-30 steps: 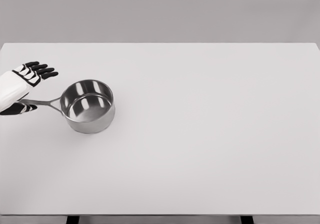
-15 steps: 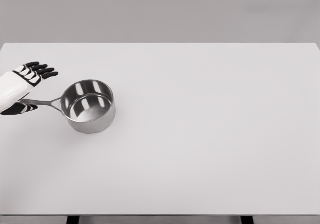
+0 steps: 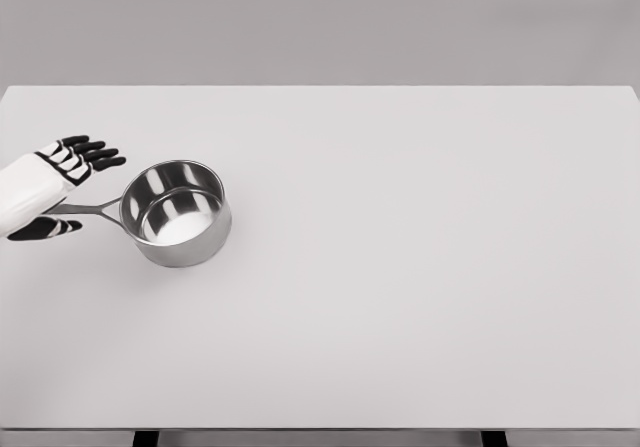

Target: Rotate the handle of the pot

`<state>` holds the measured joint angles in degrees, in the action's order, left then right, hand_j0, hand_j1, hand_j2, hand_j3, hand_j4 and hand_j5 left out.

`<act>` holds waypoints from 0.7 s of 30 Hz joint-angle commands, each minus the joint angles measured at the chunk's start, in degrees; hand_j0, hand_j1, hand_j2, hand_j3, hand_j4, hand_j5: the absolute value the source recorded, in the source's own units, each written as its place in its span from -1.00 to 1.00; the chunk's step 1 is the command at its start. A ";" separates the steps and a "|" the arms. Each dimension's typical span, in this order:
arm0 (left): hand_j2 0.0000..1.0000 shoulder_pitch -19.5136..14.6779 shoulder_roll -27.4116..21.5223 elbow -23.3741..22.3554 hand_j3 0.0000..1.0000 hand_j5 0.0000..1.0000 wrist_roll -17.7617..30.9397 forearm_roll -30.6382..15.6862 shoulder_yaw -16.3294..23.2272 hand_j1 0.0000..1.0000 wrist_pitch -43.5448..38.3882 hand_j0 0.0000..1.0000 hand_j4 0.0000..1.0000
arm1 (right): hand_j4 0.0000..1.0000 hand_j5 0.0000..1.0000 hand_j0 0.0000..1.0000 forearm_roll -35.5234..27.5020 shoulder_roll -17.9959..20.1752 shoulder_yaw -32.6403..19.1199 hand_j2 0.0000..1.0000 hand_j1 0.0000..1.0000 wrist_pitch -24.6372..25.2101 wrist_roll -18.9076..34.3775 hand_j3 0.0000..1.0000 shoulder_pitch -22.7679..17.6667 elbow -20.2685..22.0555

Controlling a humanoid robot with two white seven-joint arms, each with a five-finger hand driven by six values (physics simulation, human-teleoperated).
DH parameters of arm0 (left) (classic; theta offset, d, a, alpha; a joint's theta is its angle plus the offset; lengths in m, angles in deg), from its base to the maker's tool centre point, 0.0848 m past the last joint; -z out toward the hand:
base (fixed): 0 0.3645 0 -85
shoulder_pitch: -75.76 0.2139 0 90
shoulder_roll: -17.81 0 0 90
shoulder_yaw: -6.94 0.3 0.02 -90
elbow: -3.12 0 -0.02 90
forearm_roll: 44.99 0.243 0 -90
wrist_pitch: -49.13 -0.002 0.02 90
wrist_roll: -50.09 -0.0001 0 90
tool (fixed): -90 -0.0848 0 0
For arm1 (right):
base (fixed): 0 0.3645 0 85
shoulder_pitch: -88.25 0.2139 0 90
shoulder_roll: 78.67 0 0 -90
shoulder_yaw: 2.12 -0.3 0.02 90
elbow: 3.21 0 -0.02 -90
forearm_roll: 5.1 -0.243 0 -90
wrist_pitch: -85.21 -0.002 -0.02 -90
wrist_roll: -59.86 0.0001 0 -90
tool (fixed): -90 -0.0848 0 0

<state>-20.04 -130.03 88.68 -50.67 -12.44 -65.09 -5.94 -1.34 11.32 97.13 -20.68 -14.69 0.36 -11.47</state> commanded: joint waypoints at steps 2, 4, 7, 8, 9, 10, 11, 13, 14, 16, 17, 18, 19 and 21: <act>1.00 1.14 -4.30 5.58 1.00 1.00 -0.41 -4.08 -0.65 1.00 0.07 1.00 1.00 | 1.00 1.00 1.00 0.02 0.01 -0.01 1.00 1.00 -0.02 0.02 1.00 0.00 0.00; 1.00 1.41 -6.67 7.42 1.00 1.00 -0.41 -6.98 -1.27 1.00 0.07 1.00 1.00 | 1.00 1.00 1.00 0.02 0.01 -0.01 1.00 1.00 -0.02 0.02 1.00 0.00 0.00; 1.00 1.50 -10.54 10.85 1.00 1.00 -0.58 -11.02 -1.45 1.00 0.07 1.00 1.00 | 1.00 1.00 1.00 0.02 0.01 -0.01 1.00 1.00 -0.02 0.02 1.00 0.00 0.00; 1.00 1.58 -12.65 12.96 1.00 1.00 -0.58 -14.79 -1.62 1.00 0.07 1.00 1.00 | 1.00 1.00 1.00 0.02 0.01 -0.01 1.00 1.00 -0.02 0.02 1.00 0.00 0.00; 1.00 0.97 -13.00 14.89 1.00 1.00 -0.41 -17.34 -1.62 1.00 0.07 1.00 1.00 | 1.00 1.00 1.00 0.02 0.01 -0.01 1.00 1.00 -0.02 0.02 1.00 0.00 0.00; 1.00 0.53 -12.04 15.60 1.00 1.00 -0.41 -19.02 -1.71 1.00 0.07 1.00 1.00 | 1.00 1.00 1.00 0.02 0.01 -0.01 1.00 1.00 -0.02 0.02 1.00 0.00 0.00; 1.00 -0.96 -9.06 15.60 1.00 1.00 -0.15 -19.64 -1.45 1.00 0.07 1.00 1.00 | 1.00 1.00 1.00 0.02 0.01 -0.01 1.00 1.00 -0.02 0.02 1.00 0.00 0.00; 1.00 -5.09 -5.10 15.60 1.00 1.00 0.03 -19.72 0.04 1.00 0.07 1.00 1.00 | 1.00 1.00 1.00 0.02 0.01 -0.01 1.00 1.00 -0.02 0.02 1.00 0.00 0.00; 1.00 -7.72 -1.50 15.60 1.00 1.00 0.03 -19.64 3.73 1.00 0.07 1.00 1.00 | 1.00 1.00 1.00 0.02 0.01 -0.01 1.00 1.00 -0.02 0.02 1.00 0.00 0.00; 1.00 -14.93 2.29 15.60 1.00 1.00 -0.32 -19.55 15.15 1.00 0.07 1.00 1.00 | 1.00 1.00 1.00 0.02 0.01 -0.01 1.00 1.00 -0.02 0.02 1.00 0.00 0.00; 1.00 -16.25 2.82 15.60 1.00 1.00 -0.32 -19.55 17.80 1.00 0.07 1.00 1.00 | 1.00 1.00 1.00 0.02 0.01 -0.01 1.00 1.00 -0.02 0.02 1.00 0.00 0.00; 1.00 -16.43 3.08 15.60 1.00 1.00 -0.23 -19.46 18.86 1.00 0.07 1.00 1.00 | 1.00 1.00 1.00 0.02 0.01 -0.01 1.00 1.00 -0.02 0.02 1.00 0.00 0.00; 1.00 -16.43 3.00 15.60 1.00 1.00 -0.23 -19.37 19.91 1.00 0.07 1.00 1.00 | 1.00 1.00 1.00 0.02 0.01 -0.01 1.00 1.00 -0.02 0.02 1.00 0.00 0.00; 1.00 -16.08 2.64 15.60 1.00 1.00 -0.06 -19.28 20.18 1.00 0.07 1.00 1.00 | 1.00 1.00 1.00 0.02 0.01 -0.01 1.00 1.00 -0.02 0.02 1.00 0.00 0.00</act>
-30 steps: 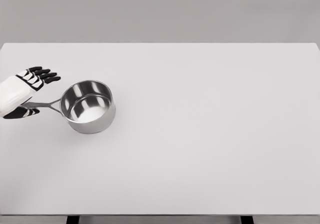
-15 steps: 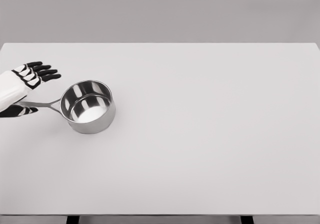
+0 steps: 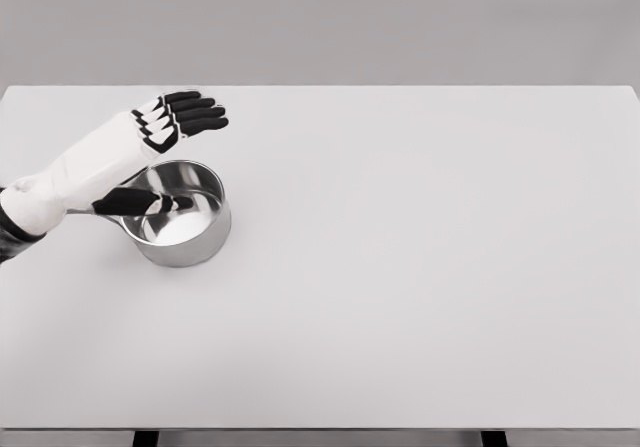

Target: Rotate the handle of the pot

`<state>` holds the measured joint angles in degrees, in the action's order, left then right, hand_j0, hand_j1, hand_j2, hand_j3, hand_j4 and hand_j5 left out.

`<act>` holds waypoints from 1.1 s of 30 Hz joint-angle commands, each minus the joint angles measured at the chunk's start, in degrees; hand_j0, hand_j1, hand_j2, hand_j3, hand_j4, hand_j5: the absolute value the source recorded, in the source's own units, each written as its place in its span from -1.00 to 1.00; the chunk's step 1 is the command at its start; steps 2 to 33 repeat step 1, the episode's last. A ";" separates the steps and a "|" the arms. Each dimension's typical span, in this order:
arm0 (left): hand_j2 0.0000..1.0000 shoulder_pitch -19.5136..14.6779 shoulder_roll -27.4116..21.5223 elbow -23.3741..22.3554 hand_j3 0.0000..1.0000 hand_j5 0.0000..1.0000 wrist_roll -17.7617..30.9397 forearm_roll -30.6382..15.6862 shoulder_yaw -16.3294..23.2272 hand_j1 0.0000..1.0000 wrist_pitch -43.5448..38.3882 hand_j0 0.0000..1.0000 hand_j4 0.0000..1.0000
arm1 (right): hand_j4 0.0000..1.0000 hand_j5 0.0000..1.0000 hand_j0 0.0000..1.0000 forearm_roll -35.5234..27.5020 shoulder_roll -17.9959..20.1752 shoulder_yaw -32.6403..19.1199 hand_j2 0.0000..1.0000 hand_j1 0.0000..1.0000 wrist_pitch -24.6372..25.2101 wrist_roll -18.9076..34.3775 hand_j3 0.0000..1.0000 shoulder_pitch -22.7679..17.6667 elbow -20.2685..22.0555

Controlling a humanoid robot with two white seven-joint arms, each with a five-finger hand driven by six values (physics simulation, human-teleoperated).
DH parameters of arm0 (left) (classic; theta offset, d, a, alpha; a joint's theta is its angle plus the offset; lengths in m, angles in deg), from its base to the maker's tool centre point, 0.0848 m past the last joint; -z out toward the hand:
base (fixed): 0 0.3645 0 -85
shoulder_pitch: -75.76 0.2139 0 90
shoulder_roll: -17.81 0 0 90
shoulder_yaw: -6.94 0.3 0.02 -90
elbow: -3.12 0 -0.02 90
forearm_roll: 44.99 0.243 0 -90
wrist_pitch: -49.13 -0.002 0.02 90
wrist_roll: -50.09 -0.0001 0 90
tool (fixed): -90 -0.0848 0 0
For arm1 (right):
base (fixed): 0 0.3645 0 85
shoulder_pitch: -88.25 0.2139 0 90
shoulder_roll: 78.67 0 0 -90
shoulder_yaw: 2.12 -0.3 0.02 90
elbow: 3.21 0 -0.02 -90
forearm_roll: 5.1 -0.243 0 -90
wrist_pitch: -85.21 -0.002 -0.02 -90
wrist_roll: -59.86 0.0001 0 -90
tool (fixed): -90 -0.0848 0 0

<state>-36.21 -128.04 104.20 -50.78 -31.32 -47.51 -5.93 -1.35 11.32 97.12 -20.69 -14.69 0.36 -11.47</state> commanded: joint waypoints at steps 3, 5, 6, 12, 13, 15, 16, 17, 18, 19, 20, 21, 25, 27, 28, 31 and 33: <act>1.00 0.00 0.65 0.08 1.00 1.00 0.15 -0.41 2.51 1.00 0.06 1.00 1.00 | 1.00 1.00 1.00 0.02 0.01 -0.01 1.00 1.00 -0.01 0.02 1.00 0.00 0.00; 1.00 0.00 0.65 0.08 1.00 1.00 0.15 -0.41 2.51 1.00 0.06 1.00 1.00 | 1.00 1.00 1.00 0.02 0.01 -0.01 1.00 1.00 -0.01 0.02 1.00 0.00 0.00; 1.00 0.00 0.65 0.08 1.00 1.00 0.15 -0.41 2.51 1.00 0.06 1.00 1.00 | 1.00 1.00 1.00 0.02 0.01 -0.01 1.00 1.00 -0.01 0.02 1.00 0.00 0.00; 1.00 0.00 0.65 0.08 1.00 1.00 0.15 -0.41 2.51 1.00 0.06 1.00 1.00 | 1.00 1.00 1.00 0.02 0.01 -0.01 1.00 1.00 -0.01 0.02 1.00 0.00 0.00; 1.00 0.00 0.65 0.08 1.00 1.00 0.15 -0.41 2.51 1.00 0.06 1.00 1.00 | 1.00 1.00 1.00 0.02 0.01 -0.01 1.00 1.00 -0.01 0.02 1.00 0.00 0.00; 1.00 0.00 0.65 0.08 1.00 1.00 0.15 -0.41 2.51 1.00 0.06 1.00 1.00 | 1.00 1.00 1.00 0.02 0.01 -0.01 1.00 1.00 -0.01 0.02 1.00 0.00 0.00; 1.00 0.00 0.65 0.08 1.00 1.00 0.15 -0.41 2.51 1.00 0.06 1.00 1.00 | 1.00 1.00 1.00 0.02 0.01 -0.01 1.00 1.00 -0.01 0.02 1.00 0.00 0.00; 1.00 0.00 0.65 0.08 1.00 1.00 0.15 -0.41 2.51 1.00 0.06 1.00 1.00 | 1.00 1.00 1.00 0.02 0.01 -0.01 1.00 1.00 -0.01 0.02 1.00 0.00 0.00; 1.00 0.00 0.65 0.08 1.00 1.00 0.15 -0.41 2.51 1.00 0.06 1.00 1.00 | 1.00 1.00 1.00 0.02 0.01 -0.01 1.00 1.00 -0.01 0.02 1.00 0.00 0.00; 1.00 0.00 0.65 0.08 1.00 1.00 0.15 -0.41 2.51 1.00 0.06 1.00 1.00 | 1.00 1.00 1.00 0.02 0.01 -0.01 1.00 1.00 -0.01 0.02 1.00 0.00 0.00; 1.00 0.00 0.65 0.08 1.00 1.00 0.15 -0.41 2.51 1.00 0.06 1.00 1.00 | 1.00 1.00 1.00 0.02 0.01 -0.01 1.00 1.00 -0.01 0.02 1.00 0.00 0.00; 1.00 0.00 0.65 0.08 1.00 1.00 0.15 -0.41 2.51 1.00 0.06 1.00 1.00 | 1.00 1.00 1.00 0.02 0.01 -0.01 1.00 1.00 -0.01 0.02 1.00 0.00 0.00; 1.00 0.00 0.65 0.08 1.00 1.00 0.15 -0.41 2.51 1.00 0.06 1.00 1.00 | 1.00 1.00 1.00 0.02 0.01 -0.01 1.00 1.00 -0.01 0.02 1.00 0.00 0.00; 1.00 0.00 0.65 0.08 1.00 1.00 0.15 -0.41 2.51 1.00 0.06 1.00 1.00 | 1.00 1.00 1.00 0.02 0.01 -0.01 1.00 1.00 -0.01 0.02 1.00 0.00 0.00; 1.00 0.00 0.65 0.08 1.00 1.00 0.15 -0.41 2.51 1.00 0.06 1.00 1.00 | 1.00 1.00 1.00 0.02 0.01 -0.01 1.00 1.00 -0.01 0.02 1.00 0.00 0.00; 1.00 0.00 0.65 0.08 1.00 1.00 0.15 -0.41 2.51 1.00 0.06 1.00 1.00 | 1.00 1.00 1.00 0.02 0.01 -0.01 1.00 1.00 -0.01 0.02 1.00 0.00 0.00; 1.00 0.00 0.65 0.08 1.00 1.00 0.15 -0.41 2.51 1.00 0.06 1.00 1.00 | 1.00 1.00 1.00 0.02 0.01 -0.01 1.00 1.00 -0.01 0.02 1.00 0.00 0.00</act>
